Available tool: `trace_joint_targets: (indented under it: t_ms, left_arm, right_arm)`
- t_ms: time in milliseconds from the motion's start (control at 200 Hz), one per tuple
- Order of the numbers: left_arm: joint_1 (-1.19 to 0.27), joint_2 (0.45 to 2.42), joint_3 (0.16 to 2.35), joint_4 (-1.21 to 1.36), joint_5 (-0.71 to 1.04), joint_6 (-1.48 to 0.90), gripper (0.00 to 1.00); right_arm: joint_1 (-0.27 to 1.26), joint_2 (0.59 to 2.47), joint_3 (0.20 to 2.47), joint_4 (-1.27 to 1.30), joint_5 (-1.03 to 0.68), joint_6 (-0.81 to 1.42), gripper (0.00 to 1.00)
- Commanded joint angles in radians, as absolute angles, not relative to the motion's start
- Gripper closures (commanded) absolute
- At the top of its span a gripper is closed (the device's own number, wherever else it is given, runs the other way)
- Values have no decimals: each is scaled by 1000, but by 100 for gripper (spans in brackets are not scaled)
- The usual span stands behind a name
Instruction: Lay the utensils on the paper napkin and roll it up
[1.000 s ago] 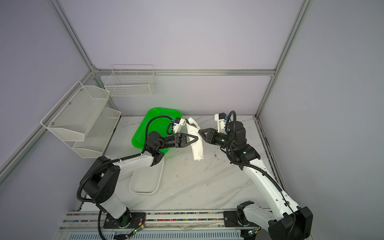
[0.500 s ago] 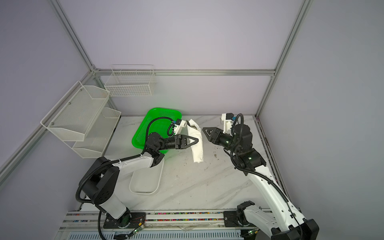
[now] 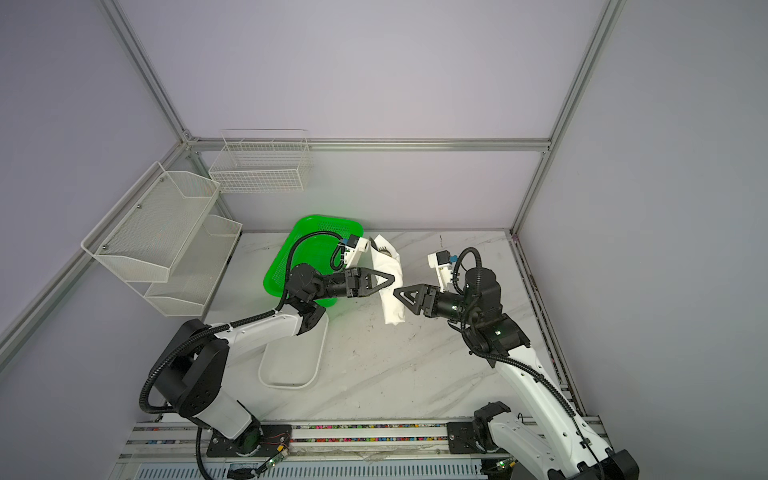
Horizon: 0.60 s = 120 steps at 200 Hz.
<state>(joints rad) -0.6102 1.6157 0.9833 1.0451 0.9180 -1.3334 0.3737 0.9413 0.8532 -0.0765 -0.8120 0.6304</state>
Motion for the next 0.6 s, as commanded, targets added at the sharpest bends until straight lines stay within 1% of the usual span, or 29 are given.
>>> trace_joint_targets:
  t_ms: [0, 105, 320, 595]
  left_arm:
    - [-609, 1571, 1001, 1089, 899, -1307, 93]
    - [-611, 1555, 1009, 1080, 895, -1304, 93]
    - [-610, 1549, 1016, 1046, 896, -1287, 93]
    - [-610, 1564, 1023, 1074, 888, -1311, 93]
  right_arm:
    - [372, 967, 877, -36, -860, 603, 35]
    - [373, 981, 878, -25, -870, 612, 36]
    - [374, 1005, 878, 37, -969, 632, 39]
    - [373, 1037, 890, 34, -981, 610, 40]
